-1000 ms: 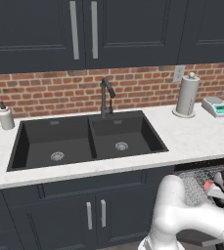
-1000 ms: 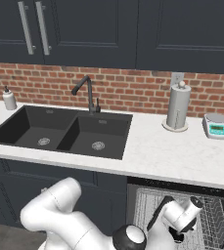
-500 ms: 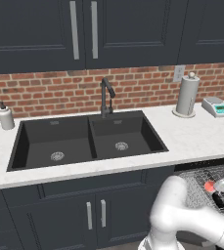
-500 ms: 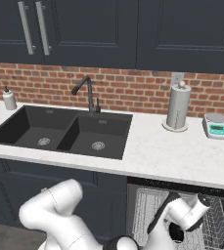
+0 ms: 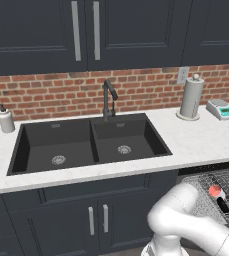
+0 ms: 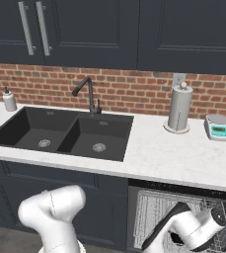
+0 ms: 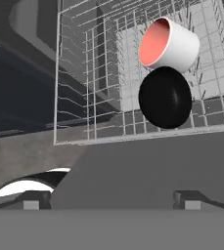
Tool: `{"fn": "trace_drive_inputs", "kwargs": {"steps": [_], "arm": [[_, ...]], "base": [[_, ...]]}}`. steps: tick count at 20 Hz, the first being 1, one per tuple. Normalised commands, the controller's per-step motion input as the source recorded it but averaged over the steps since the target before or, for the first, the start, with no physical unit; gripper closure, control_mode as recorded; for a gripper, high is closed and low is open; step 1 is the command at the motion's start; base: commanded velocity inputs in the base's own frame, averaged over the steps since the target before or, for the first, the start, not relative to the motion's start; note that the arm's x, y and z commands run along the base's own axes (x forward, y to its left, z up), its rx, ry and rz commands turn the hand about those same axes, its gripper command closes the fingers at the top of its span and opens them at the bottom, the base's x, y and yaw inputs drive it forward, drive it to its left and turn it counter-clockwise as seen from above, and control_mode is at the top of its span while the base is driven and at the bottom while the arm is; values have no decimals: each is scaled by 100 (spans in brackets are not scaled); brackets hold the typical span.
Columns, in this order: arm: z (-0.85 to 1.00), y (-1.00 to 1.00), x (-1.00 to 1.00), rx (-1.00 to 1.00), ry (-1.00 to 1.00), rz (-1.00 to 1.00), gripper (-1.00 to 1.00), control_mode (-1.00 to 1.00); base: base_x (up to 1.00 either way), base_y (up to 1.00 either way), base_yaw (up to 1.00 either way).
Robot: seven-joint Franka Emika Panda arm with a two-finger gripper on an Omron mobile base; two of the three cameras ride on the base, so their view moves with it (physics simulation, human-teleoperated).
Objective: Pick up the cup and bowl from the counter, place them in the dishwasher, and close the dishwasher door.
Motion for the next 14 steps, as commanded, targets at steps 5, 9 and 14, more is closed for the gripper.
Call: {"fn": "trace_drive_inputs", "kwargs": {"steps": [5, 9, 14], "arm": [[73, -16, -18, 18, -19, 0, -100, -100], [53, -1, -5, 12, -11, 0, -100, -100], [52, -5, -1, 13, -5, 0, -100, -100]], "base": [[0, 0, 0], [0, 0, 0], [0, 0, 0]]}}
